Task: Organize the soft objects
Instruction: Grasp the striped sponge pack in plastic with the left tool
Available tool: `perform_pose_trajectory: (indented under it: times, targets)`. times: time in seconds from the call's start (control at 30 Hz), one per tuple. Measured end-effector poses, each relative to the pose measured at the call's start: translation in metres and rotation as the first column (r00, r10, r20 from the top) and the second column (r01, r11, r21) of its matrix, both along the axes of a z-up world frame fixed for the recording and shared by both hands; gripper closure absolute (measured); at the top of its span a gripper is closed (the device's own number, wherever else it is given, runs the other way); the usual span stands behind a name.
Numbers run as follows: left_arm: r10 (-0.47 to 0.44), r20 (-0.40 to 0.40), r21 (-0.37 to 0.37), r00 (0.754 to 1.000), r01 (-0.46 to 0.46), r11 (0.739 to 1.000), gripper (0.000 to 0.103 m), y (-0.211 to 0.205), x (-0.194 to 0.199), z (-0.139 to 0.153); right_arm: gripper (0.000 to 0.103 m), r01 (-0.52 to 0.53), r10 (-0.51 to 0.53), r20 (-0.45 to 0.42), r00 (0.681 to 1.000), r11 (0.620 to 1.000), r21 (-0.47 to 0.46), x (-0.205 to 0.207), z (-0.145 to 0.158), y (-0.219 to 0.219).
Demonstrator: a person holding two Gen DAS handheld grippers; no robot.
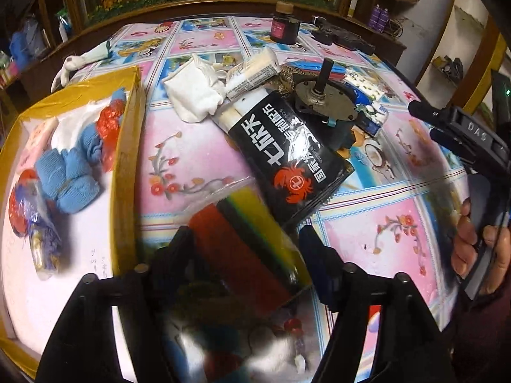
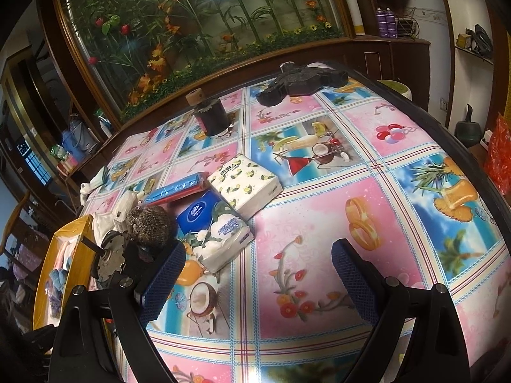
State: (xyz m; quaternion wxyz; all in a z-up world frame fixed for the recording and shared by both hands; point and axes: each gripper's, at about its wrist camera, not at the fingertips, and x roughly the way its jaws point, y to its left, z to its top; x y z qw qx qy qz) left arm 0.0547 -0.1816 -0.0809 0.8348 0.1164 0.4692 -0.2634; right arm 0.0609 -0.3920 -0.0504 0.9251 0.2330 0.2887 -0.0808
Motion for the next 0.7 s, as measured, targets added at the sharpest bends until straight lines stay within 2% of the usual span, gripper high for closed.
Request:
perform_pose_trajectory:
  times: [0.1, 0.2, 0.23, 0.27, 0.3, 0.4, 0.53, 0.7]
  targets:
    - [-0.009, 0.068, 0.08, 0.998, 0.004, 0.997, 0.023, -0.013, -0.004, -0.009, 0.009, 0.006, -0.006, -0.006, 1.0, 1.0, 0.0, 0.001, -0.001, -0.001]
    - [-0.009, 0.095, 0.07, 0.995, 0.002, 0.998, 0.025, -0.011, -0.005, -0.01, 0.009, 0.011, -0.011, -0.013, 1.0, 1.0, -0.002, 0.002, -0.002, -0.001]
    - [-0.003, 0.1, 0.069, 0.995, -0.004, 0.998, 0.029, -0.009, -0.004, -0.009, 0.009, 0.011, -0.011, -0.016, 1.0, 1.0, -0.003, 0.003, -0.002, -0.001]
    - [0.003, 0.108, 0.066, 0.994, -0.01, 0.998, 0.043, -0.006, -0.003, -0.007, 0.009, 0.009, -0.01, -0.021, 1.0, 1.0, -0.004, 0.004, -0.003, -0.001]
    - [0.004, 0.108, 0.057, 0.994, -0.01, 0.998, 0.052, -0.003, -0.003, -0.005, 0.009, 0.008, -0.008, -0.025, 1.0, 1.0, -0.004, 0.005, -0.004, -0.001]
    - [0.024, 0.073, -0.02, 0.997, -0.023, 1.0, 0.064, 0.013, 0.0, 0.002, 0.009, -0.001, 0.001, -0.041, 0.999, 1.0, -0.005, 0.009, -0.006, 0.001]
    - [0.034, 0.02, -0.118, 0.999, -0.031, 0.993, 0.064, 0.028, -0.006, 0.009, 0.009, 0.0, -0.001, -0.051, 0.999, 1.0, -0.016, 0.012, -0.007, 0.002]
    - [0.018, -0.004, -0.236, 1.0, -0.018, 0.972, 0.064, 0.046, -0.021, 0.02, 0.009, 0.004, -0.006, -0.075, 0.997, 0.999, -0.033, 0.017, -0.011, 0.004]
